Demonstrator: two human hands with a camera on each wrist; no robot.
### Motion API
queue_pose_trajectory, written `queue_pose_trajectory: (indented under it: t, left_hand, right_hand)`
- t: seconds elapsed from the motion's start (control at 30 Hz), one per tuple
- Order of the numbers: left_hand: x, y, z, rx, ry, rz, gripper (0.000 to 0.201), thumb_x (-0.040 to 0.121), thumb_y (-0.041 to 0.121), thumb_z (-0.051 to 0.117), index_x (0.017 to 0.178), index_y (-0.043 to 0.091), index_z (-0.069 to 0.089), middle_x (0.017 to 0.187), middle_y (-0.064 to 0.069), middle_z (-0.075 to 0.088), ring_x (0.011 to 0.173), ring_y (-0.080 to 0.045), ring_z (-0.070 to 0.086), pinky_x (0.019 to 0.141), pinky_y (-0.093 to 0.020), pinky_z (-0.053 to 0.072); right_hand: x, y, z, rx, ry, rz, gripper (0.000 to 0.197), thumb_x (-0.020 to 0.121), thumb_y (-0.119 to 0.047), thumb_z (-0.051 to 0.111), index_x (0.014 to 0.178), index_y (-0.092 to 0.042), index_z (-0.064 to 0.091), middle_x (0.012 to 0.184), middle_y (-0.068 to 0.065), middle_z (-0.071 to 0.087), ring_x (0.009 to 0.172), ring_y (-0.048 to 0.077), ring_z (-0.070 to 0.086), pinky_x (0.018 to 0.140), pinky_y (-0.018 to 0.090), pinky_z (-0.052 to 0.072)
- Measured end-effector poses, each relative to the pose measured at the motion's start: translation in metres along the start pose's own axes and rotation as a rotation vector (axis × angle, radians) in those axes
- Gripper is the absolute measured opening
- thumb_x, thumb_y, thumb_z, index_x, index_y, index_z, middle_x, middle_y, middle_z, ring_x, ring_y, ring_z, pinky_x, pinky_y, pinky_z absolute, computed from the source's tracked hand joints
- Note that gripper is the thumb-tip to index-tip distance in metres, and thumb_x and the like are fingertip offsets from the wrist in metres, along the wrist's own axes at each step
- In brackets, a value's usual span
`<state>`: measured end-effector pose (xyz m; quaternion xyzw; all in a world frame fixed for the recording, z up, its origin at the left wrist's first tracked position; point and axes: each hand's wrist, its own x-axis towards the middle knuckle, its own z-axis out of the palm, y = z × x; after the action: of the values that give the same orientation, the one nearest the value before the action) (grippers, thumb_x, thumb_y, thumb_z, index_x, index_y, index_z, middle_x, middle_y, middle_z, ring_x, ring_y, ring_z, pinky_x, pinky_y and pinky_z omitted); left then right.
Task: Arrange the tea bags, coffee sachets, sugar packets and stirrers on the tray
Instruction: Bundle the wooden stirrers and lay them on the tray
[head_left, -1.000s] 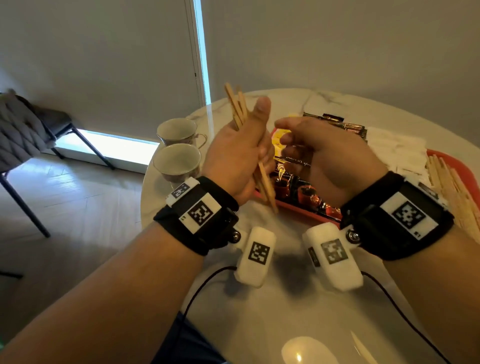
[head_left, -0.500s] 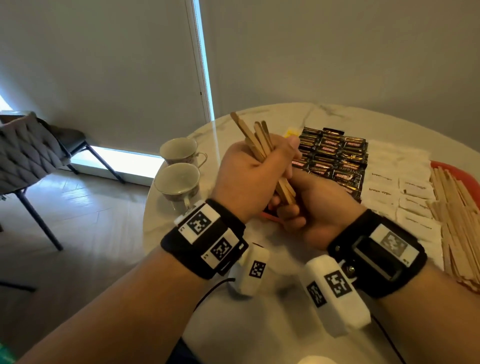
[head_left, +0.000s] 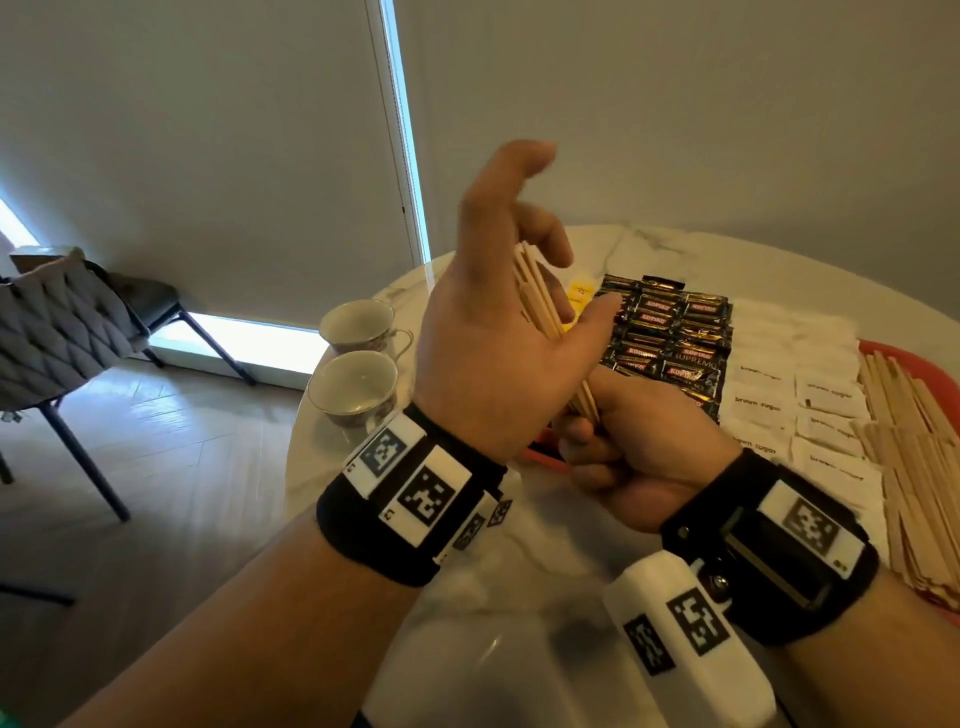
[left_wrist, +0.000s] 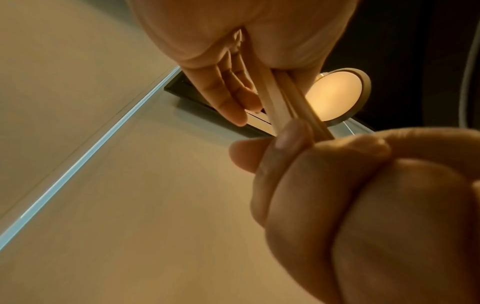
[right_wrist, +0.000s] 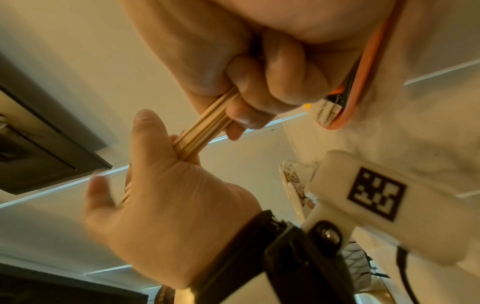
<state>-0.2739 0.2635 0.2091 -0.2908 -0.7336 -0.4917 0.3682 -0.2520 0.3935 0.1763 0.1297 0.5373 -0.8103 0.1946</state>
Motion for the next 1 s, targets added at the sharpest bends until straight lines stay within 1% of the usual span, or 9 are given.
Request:
queue_pose_trajectory:
  t: [0.13,0.33,0.5,0.57,0.67,0.77,0.87,0.93,1.0]
  left_hand:
    - [0.001,-0.002,-0.001,0.156,0.012,0.135,0.025,0.088,0.011,0.083,0.109,0.001,0.072,0.090,0.000,0.063,0.078,-0.007,0.058,0.074,-0.013,0.045]
    - [-0.002,0.004,0.000,-0.022,0.038,-0.008,0.059,0.087,0.009,0.083,0.134,0.005,0.047,0.084,0.003,0.066,0.070,-0.015,0.068,0.067,-0.026,0.057]
    - [-0.003,0.000,0.002,-0.019,-0.015,0.067,0.020,0.088,0.005,0.082,0.107,0.005,0.075,0.097,0.001,0.072,0.084,-0.007,0.068,0.082,-0.020,0.052]
    - [-0.004,0.003,0.004,-0.201,-0.044,-0.067,0.027,0.086,0.002,0.082,0.111,0.008,0.074,0.099,0.000,0.075,0.081,-0.013,0.072,0.080,-0.025,0.056]
    - [-0.003,0.009,0.006,-0.723,-0.144,-0.384,0.054,0.083,0.007,0.081,0.130,0.019,0.057,0.080,-0.005,0.074,0.065,-0.024,0.071,0.066,-0.037,0.060]
    - [-0.002,0.005,0.007,-0.854,-0.296,-0.458,0.030,0.087,0.031,0.074,0.111,0.014,0.069,0.056,-0.001,0.056,0.045,-0.018,0.052,0.052,-0.031,0.049]
    - [0.001,0.003,0.008,-0.867,-0.249,-0.468,0.024,0.089,0.038,0.071,0.087,0.015,0.077,0.049,0.003,0.043,0.041,-0.015,0.039,0.050,-0.029,0.039]
    - [0.003,0.004,0.008,-0.865,-0.189,-0.464,0.023,0.089,0.039,0.071,0.086,0.018,0.078,0.050,0.004,0.044,0.044,-0.016,0.040,0.053,-0.030,0.038]
    - [0.003,0.004,0.008,-0.782,-0.179,-0.469,0.023,0.090,0.040,0.072,0.089,0.018,0.079,0.053,0.002,0.049,0.049,-0.022,0.046,0.057,-0.033,0.044]
  right_hand:
    - [-0.002,-0.001,0.000,0.039,-0.035,0.002,0.033,0.097,-0.032,0.058,0.069,-0.015,0.061,0.057,0.001,0.044,0.039,0.005,0.022,0.032,0.015,0.016]
    - [-0.006,0.000,0.002,0.137,-0.062,0.022,0.020,0.098,-0.025,0.056,0.081,-0.015,0.057,0.055,0.001,0.045,0.034,0.003,0.025,0.033,0.013,0.015]
    - [-0.008,0.002,0.000,0.111,-0.025,0.036,0.029,0.097,-0.024,0.056,0.069,-0.017,0.054,0.054,0.000,0.040,0.038,0.005,0.022,0.041,0.017,0.011]
    - [-0.008,0.003,0.000,0.104,-0.032,0.031,0.033,0.097,-0.023,0.057,0.065,-0.017,0.053,0.054,0.000,0.039,0.039,0.006,0.022,0.042,0.018,0.010]
    - [-0.007,0.003,0.000,0.094,-0.056,0.013,0.038,0.100,-0.027,0.054,0.064,-0.017,0.052,0.054,0.001,0.037,0.039,0.006,0.019,0.042,0.019,0.008]
    - [-0.009,0.001,0.000,0.085,-0.111,0.020,0.027,0.089,-0.018,0.058,0.063,-0.018,0.053,0.055,0.001,0.036,0.038,0.005,0.019,0.037,0.016,0.011]
    - [-0.008,-0.004,0.001,0.141,-0.153,0.022,0.009,0.072,-0.018,0.067,0.064,-0.016,0.064,0.061,0.003,0.043,0.039,0.005,0.028,0.033,0.013,0.023]
    - [-0.005,-0.004,0.001,0.213,-0.167,0.021,0.016,0.086,-0.026,0.067,0.078,-0.012,0.068,0.070,0.008,0.055,0.049,0.011,0.046,0.038,0.020,0.045]
    - [-0.002,-0.003,-0.004,0.314,-0.234,0.034,0.041,0.100,-0.044,0.055,0.088,-0.008,0.071,0.087,0.014,0.066,0.070,0.022,0.064,0.054,0.030,0.059]
